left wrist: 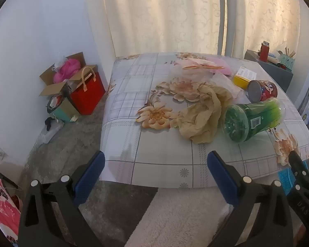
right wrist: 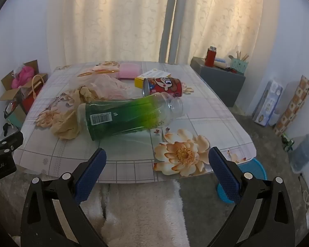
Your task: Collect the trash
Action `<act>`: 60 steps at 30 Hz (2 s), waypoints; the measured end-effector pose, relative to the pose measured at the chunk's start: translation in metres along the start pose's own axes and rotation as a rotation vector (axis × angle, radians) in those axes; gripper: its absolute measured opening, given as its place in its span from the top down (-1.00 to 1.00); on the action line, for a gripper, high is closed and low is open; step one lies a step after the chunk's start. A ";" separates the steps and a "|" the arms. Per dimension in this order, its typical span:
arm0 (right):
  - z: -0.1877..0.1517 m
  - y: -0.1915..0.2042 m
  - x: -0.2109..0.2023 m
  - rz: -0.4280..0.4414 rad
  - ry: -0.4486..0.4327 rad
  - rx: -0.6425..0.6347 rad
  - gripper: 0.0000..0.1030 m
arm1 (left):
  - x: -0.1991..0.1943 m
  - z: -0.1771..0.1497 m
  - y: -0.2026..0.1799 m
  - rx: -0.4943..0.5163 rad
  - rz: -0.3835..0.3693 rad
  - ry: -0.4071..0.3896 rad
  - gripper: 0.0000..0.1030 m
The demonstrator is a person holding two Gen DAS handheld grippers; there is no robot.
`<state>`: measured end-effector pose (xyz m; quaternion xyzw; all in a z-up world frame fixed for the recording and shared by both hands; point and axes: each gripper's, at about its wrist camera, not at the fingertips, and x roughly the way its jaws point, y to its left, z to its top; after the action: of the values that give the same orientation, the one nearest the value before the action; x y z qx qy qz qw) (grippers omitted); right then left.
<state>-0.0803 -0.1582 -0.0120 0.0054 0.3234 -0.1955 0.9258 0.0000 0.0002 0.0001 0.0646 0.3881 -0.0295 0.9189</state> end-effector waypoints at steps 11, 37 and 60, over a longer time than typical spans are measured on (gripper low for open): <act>0.003 0.001 0.000 -0.007 -0.001 -0.005 -0.85 | 0.000 0.000 0.000 0.000 -0.004 0.005 -0.89; 0.004 0.001 0.000 -0.015 -0.006 -0.012 -0.85 | 0.000 0.000 0.000 -0.001 -0.004 0.008 -0.89; 0.004 -0.001 -0.003 -0.017 -0.014 -0.013 -0.85 | -0.001 0.006 -0.001 0.002 0.001 0.004 -0.89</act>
<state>-0.0802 -0.1584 -0.0068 -0.0046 0.3181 -0.2012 0.9264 0.0034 -0.0017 0.0042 0.0654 0.3898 -0.0295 0.9181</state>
